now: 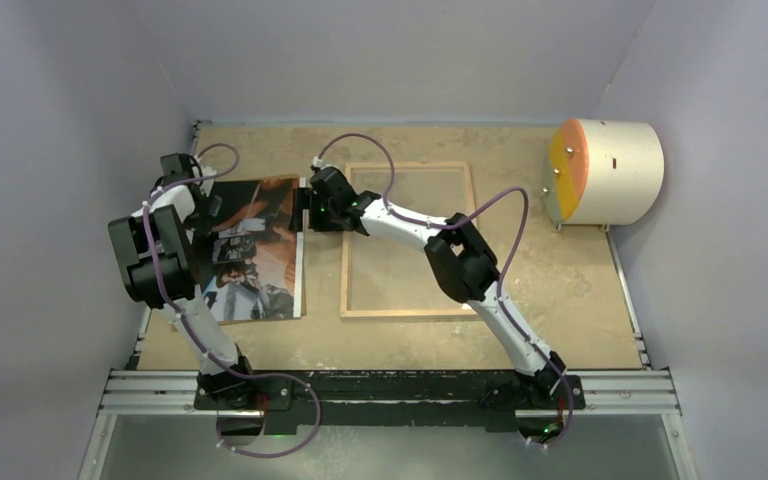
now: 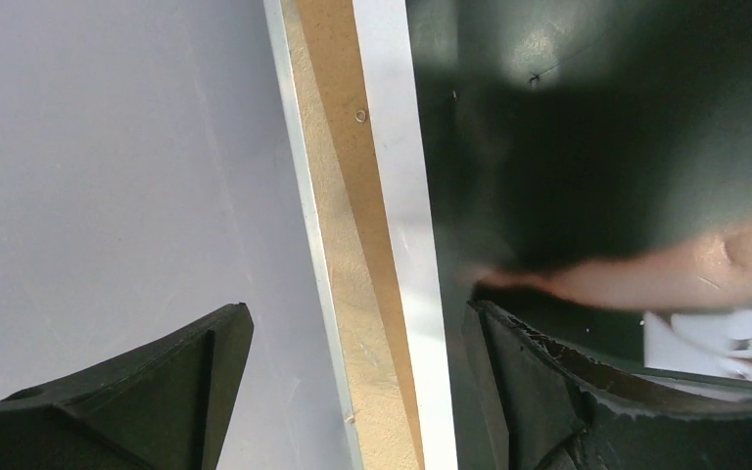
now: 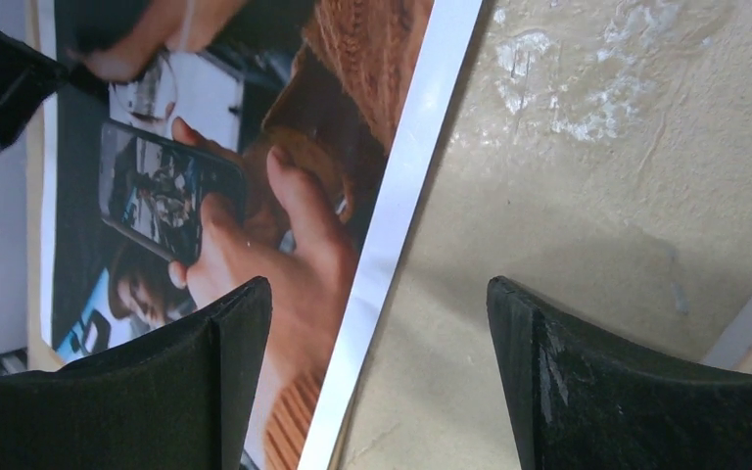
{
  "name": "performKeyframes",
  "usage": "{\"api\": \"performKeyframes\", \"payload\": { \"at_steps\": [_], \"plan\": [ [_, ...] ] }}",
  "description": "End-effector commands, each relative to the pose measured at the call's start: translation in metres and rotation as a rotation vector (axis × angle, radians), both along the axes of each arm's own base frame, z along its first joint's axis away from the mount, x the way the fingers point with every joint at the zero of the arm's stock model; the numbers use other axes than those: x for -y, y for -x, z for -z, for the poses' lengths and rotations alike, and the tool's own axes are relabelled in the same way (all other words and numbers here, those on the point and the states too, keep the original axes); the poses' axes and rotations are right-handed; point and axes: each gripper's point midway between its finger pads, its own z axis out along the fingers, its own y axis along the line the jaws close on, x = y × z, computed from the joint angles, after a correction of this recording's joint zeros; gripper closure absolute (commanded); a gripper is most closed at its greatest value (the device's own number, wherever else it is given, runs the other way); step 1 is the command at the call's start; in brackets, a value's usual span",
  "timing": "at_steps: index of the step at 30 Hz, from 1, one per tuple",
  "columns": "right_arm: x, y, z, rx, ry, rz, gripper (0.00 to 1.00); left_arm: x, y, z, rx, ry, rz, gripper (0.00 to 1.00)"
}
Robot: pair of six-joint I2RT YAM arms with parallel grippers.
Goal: Put the photo into the frame
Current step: Pick up the photo at the center of the board.
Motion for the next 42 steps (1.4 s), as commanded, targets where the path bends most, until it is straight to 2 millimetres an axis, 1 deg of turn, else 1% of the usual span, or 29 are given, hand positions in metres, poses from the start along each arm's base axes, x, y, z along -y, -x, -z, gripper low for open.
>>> {"api": "performKeyframes", "payload": {
  "at_steps": [1, 6, 8, 11, 15, 19, 20, 25, 28, 34, 38, 42],
  "plan": [
    [-0.006, -0.012, 0.016, -0.061, -0.059, 0.059, 0.18, 0.018, 0.011, 0.034, -0.067, 0.093, 0.049, 0.16],
    [-0.018, -0.021, 0.029, -0.107, -0.124, 0.079, 0.19, 0.036, 0.027, 0.054, -0.144, 0.176, 0.108, 0.16],
    [-0.021, -0.023, 0.031, -0.119, -0.146, 0.086, 0.20, 0.040, 0.032, 0.059, -0.166, 0.189, 0.129, 0.16],
    [-0.025, -0.029, 0.026, -0.127, -0.195, 0.101, 0.20, 0.043, 0.038, 0.067, -0.198, 0.199, 0.149, 0.15],
    [-0.033, -0.031, 0.016, -0.170, -0.306, 0.102, 0.21, 0.046, 0.044, 0.075, -0.226, 0.204, 0.168, 0.16],
    [-0.042, -0.031, -0.001, -0.185, -0.407, 0.080, 0.23, 0.048, 0.046, 0.079, -0.238, 0.204, 0.179, 0.16],
    [-0.044, -0.031, -0.008, -0.178, -0.435, 0.075, 0.23, 0.048, 0.046, 0.080, -0.238, 0.204, 0.182, 0.16],
    [-0.050, -0.033, -0.051, -0.109, -0.540, 0.039, 0.25, 0.050, 0.046, 0.082, -0.242, 0.199, 0.190, 0.16],
    [-0.049, -0.028, -0.075, -0.092, -0.604, 0.018, 0.26, 0.050, 0.047, 0.083, -0.246, 0.200, 0.192, 0.16],
    [-0.049, -0.020, -0.115, -0.069, -0.706, -0.013, 0.28, 0.050, 0.046, 0.083, -0.244, 0.196, 0.196, 0.15],
    [-0.048, -0.015, -0.129, -0.064, -0.743, -0.025, 0.29, 0.050, 0.047, 0.083, -0.244, 0.192, 0.197, 0.15],
    [-0.046, -0.010, -0.130, -0.085, -0.764, -0.024, 0.29, 0.050, 0.047, 0.083, -0.244, 0.188, 0.198, 0.16]
  ]
}}
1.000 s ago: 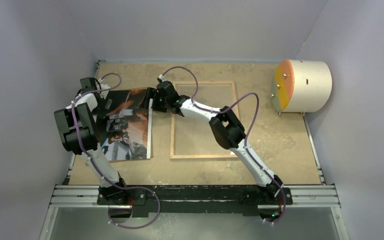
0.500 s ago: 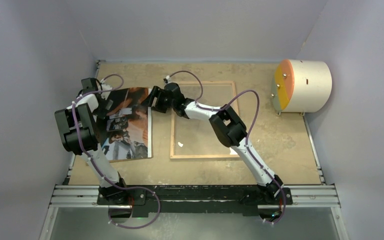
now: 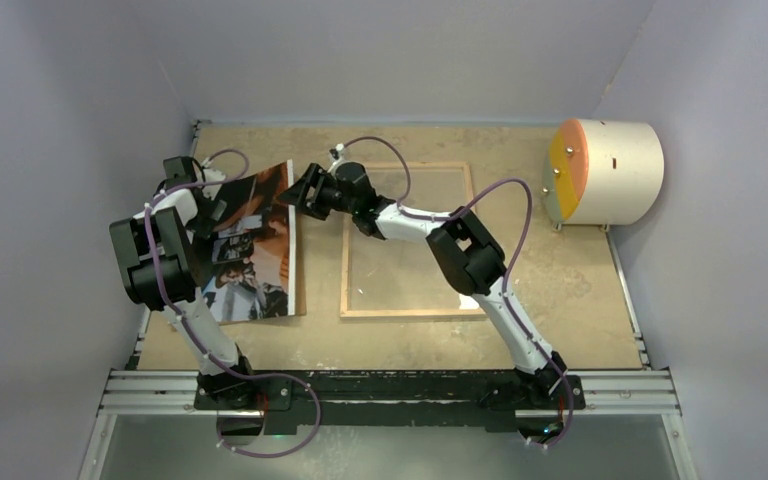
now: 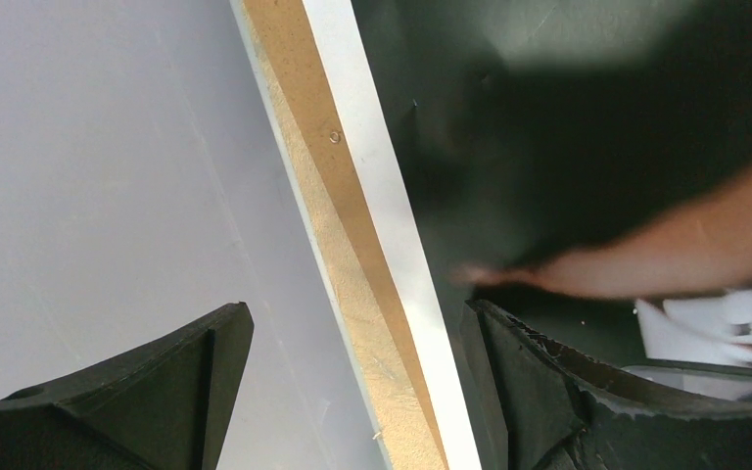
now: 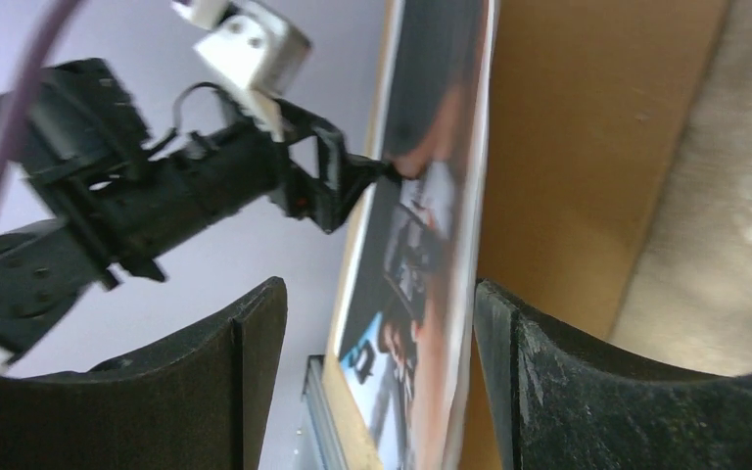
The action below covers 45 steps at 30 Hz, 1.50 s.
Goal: Put the photo into the frame
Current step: Pick up the photo at the center of the board.
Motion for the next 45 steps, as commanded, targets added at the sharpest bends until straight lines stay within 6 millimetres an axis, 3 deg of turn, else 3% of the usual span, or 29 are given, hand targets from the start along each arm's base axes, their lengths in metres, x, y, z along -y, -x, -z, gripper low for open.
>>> {"api": "performKeyframes", "payload": {
  "at_steps": [1, 5, 10, 20, 29, 31, 37, 42, 45],
  "plan": [
    [-0.006, 0.014, -0.065, 0.051, -0.151, -0.042, 0.29, 0.041, 0.052, 0.075, -0.228, 0.191, 0.031, 0.15],
    [-0.005, 0.022, -0.067, -0.018, -0.250, -0.057, 0.29, 0.042, 0.052, 0.074, -0.225, 0.192, 0.032, 0.15],
    [-0.009, 0.020, -0.061, -0.035, -0.248, -0.064, 0.29, 0.041, 0.051, 0.072, -0.222, 0.188, 0.036, 0.15],
    [-0.016, 0.015, -0.009, -0.055, -0.131, -0.081, 0.29, 0.041, 0.050, 0.068, -0.212, 0.187, 0.041, 0.15],
    [-0.017, 0.014, 0.007, -0.005, -0.065, -0.104, 0.32, 0.041, 0.049, 0.066, -0.212, 0.186, 0.042, 0.16],
    [-0.017, 0.012, 0.004, 0.009, -0.063, -0.096, 0.39, 0.041, 0.048, 0.065, -0.211, 0.184, 0.043, 0.16],
    [-0.023, 0.008, -0.003, 0.027, -0.075, -0.107, 0.78, 0.041, 0.046, 0.060, -0.207, 0.194, 0.038, 0.15],
    [-0.025, 0.010, -0.008, 0.032, -0.077, -0.132, 0.93, 0.043, 0.037, 0.039, -0.178, 0.214, 0.035, 0.13],
    [-0.022, 0.010, -0.025, 0.077, -0.072, -0.148, 1.00, 0.039, 0.022, 0.009, -0.123, 0.210, 0.026, 0.06]
  ]
}}
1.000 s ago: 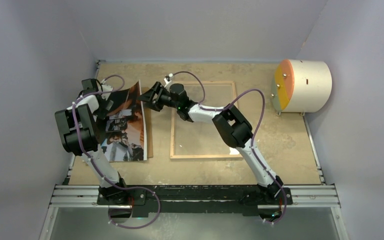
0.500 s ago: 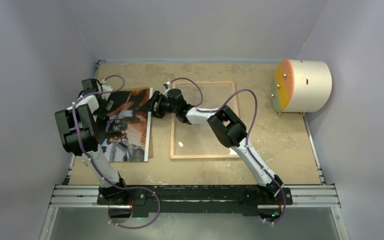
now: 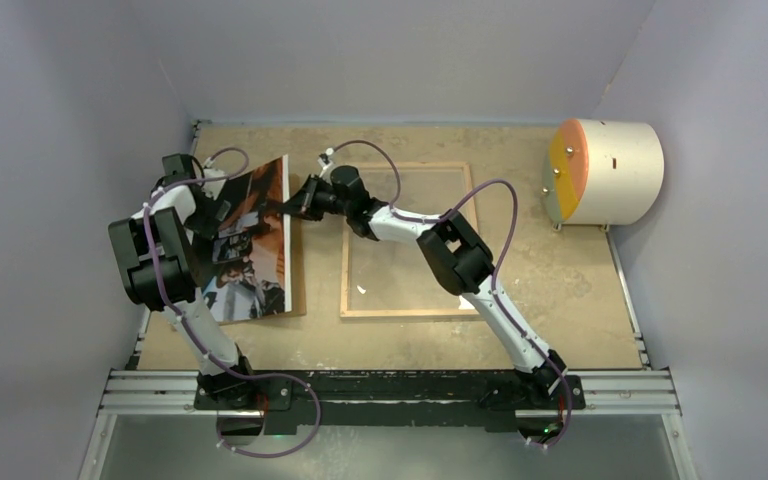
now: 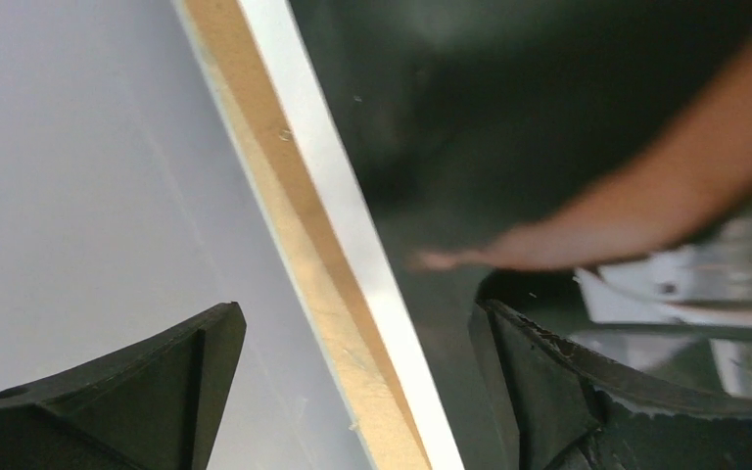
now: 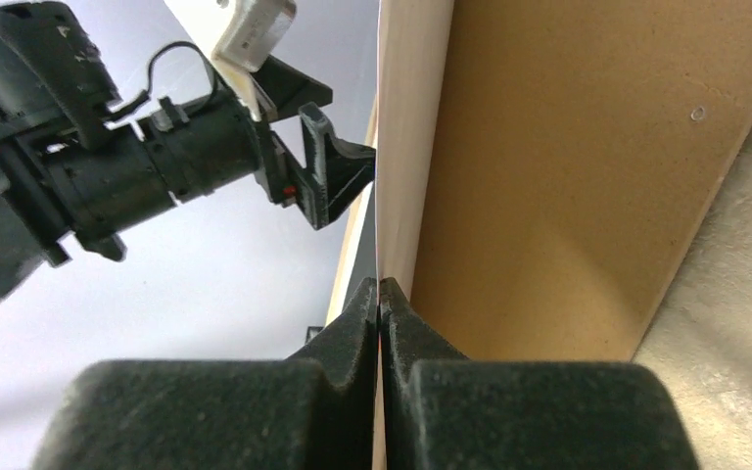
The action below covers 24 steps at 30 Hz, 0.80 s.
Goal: Put the photo into the frame
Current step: Pick up the photo at the center of the board, then turn over the photo from the photo frame.
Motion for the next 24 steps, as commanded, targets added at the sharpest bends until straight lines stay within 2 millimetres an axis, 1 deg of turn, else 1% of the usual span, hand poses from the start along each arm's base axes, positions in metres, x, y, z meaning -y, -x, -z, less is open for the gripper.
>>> {"api": "performKeyframes", "payload": {
  "at_steps": [1, 3, 6, 8, 10, 11, 12, 13, 15, 17, 19, 21, 22, 23, 24],
  "plan": [
    [0.001, 0.000, -0.040, 0.095, -0.013, -0.040, 1.00, 0.030, 0.015, -0.001, -0.086, 0.165, 0.002, 0.03],
    [0.009, -0.006, -0.063, 0.139, -0.025, -0.035, 1.00, 0.028, 0.000, -0.034, -0.022, 0.167, -0.008, 0.00],
    [0.031, -0.015, -0.102, 0.204, -0.043, -0.027, 1.00, 0.032, -0.011, -0.072, 0.036, 0.210, -0.003, 0.00],
    [0.053, -0.018, -0.127, 0.254, -0.030, -0.019, 1.00, 0.037, -0.014, -0.089, 0.068, 0.231, 0.003, 0.00],
    [0.082, -0.022, -0.152, 0.310, 0.012, 0.007, 1.00, 0.040, -0.016, -0.100, 0.097, 0.242, 0.011, 0.00],
    [0.099, -0.025, -0.162, 0.345, 0.039, 0.027, 1.00, 0.042, -0.015, -0.103, 0.104, 0.250, 0.015, 0.00],
    [0.119, -0.024, -0.191, 0.406, 0.051, 0.060, 1.00, 0.044, -0.015, -0.103, 0.106, 0.257, 0.017, 0.00],
    [0.139, -0.025, -0.206, 0.449, 0.080, 0.089, 1.00, 0.046, -0.013, -0.103, 0.106, 0.263, 0.018, 0.00],
    [0.175, -0.020, -0.234, 0.531, 0.154, 0.126, 1.00, 0.048, -0.010, -0.100, 0.097, 0.273, 0.017, 0.00],
    [0.215, -0.014, -0.257, 0.592, 0.240, 0.147, 1.00, 0.050, -0.006, -0.097, 0.089, 0.280, 0.021, 0.00],
    [0.255, -0.002, -0.272, 0.592, 0.306, 0.143, 1.00, 0.053, -0.005, -0.096, 0.093, 0.288, 0.028, 0.00],
    [0.300, 0.022, -0.288, 0.529, 0.268, 0.122, 1.00, 0.055, -0.005, -0.096, 0.102, 0.298, 0.033, 0.00],
    [0.322, 0.032, -0.301, 0.515, 0.217, 0.146, 1.00, 0.057, -0.005, -0.096, 0.105, 0.308, 0.037, 0.00],
    [0.344, 0.042, -0.307, 0.519, 0.210, 0.184, 1.00, 0.060, -0.005, -0.097, 0.108, 0.316, 0.040, 0.01],
    [0.367, 0.052, -0.317, 0.542, 0.245, 0.246, 1.00, 0.062, -0.006, -0.097, 0.111, 0.324, 0.046, 0.01]
  ]
}}
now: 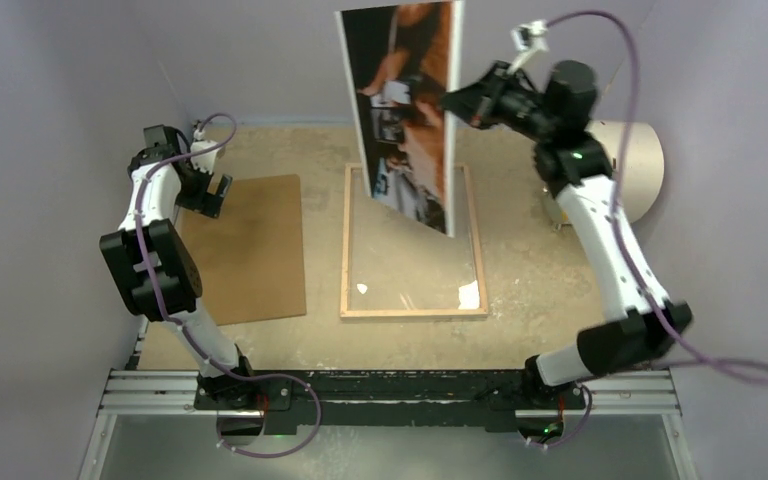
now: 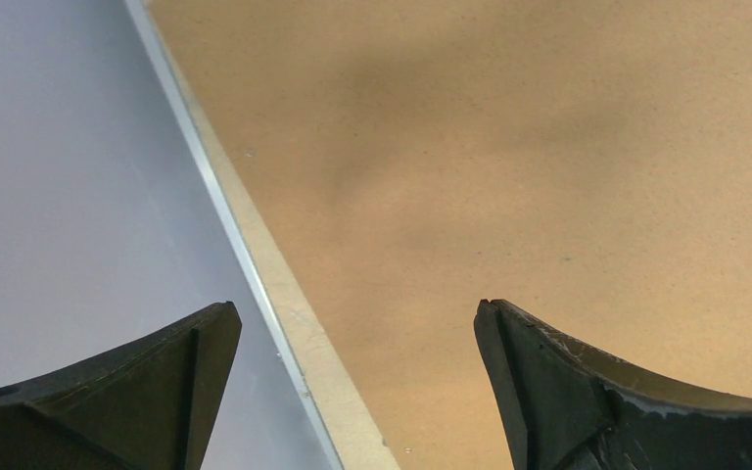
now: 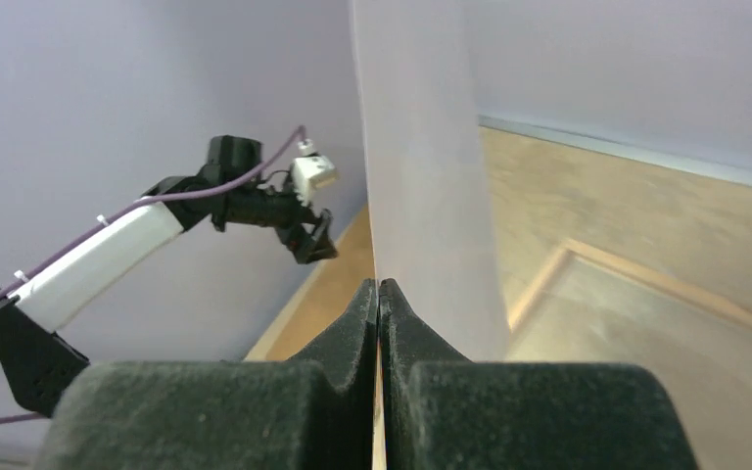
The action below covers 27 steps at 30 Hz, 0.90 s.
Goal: Put the photo into the frame
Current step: Turn over the photo from the photo frame.
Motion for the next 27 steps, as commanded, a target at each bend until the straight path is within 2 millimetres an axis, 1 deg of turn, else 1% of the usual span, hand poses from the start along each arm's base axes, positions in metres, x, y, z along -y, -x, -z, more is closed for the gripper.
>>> {"api": "performKeyframes", "payload": {
  "at_steps": [1, 2, 3, 6, 8, 9, 11, 12, 13, 15, 17, 20, 22, 24, 27],
  "plan": [
    [0.076, 0.048, 0.017, -0.096, 0.115, 0.095, 1.00, 0.015, 0.000, -0.020, 0.062, 0.050, 0.019, 0.01],
    [0.097, 0.043, 0.012, -0.081, 0.187, 0.224, 1.00, 0.017, -0.001, -0.020, 0.065, 0.054, 0.024, 0.01],
    [0.114, 0.041, 0.006, -0.061, 0.248, 0.311, 1.00, 0.019, -0.002, -0.020, 0.065, 0.055, 0.028, 0.01],
    [0.150, 0.045, -0.002, -0.061, 0.386, 0.482, 1.00, 0.023, -0.003, -0.024, 0.077, 0.045, 0.038, 0.01],
    [0.164, 0.046, 0.001, -0.066, 0.441, 0.557, 1.00, 0.025, -0.003, -0.025, 0.085, 0.044, 0.042, 0.01],
    [0.167, 0.046, 0.007, -0.076, 0.468, 0.578, 1.00, 0.026, -0.003, -0.024, 0.085, 0.047, 0.046, 0.01],
    [0.166, 0.042, 0.026, -0.124, 0.542, 0.598, 1.00, 0.028, -0.002, -0.022, 0.078, 0.051, 0.048, 0.01],
    [0.160, 0.041, 0.036, -0.137, 0.589, 0.599, 1.00, 0.030, -0.002, -0.020, 0.074, 0.051, 0.050, 0.01],
    [0.144, 0.042, 0.044, -0.134, 0.637, 0.582, 1.00, 0.031, -0.002, -0.019, 0.071, 0.050, 0.053, 0.01],
    [0.129, 0.038, 0.061, -0.153, 0.722, 0.581, 1.00, 0.032, -0.001, -0.016, 0.065, 0.050, 0.056, 0.01],
    [0.116, 0.031, 0.086, -0.191, 0.811, 0.573, 1.00, 0.033, 0.000, -0.015, 0.062, 0.046, 0.057, 0.01],
    [0.092, 0.025, 0.122, -0.230, 0.920, 0.550, 1.00, 0.033, 0.001, -0.012, 0.057, 0.039, 0.059, 0.02],
    [0.070, 0.024, 0.146, -0.253, 0.957, 0.510, 1.00, 0.032, 0.001, -0.011, 0.056, 0.037, 0.058, 0.02],
    [0.042, 0.023, 0.172, -0.286, 0.924, 0.434, 1.00, 0.032, 0.001, -0.010, 0.054, 0.036, 0.057, 0.02],
    [0.005, 0.024, 0.211, -0.381, 0.807, 0.332, 1.00, 0.033, 0.001, -0.009, 0.053, 0.036, 0.060, 0.02]
  ]
}}
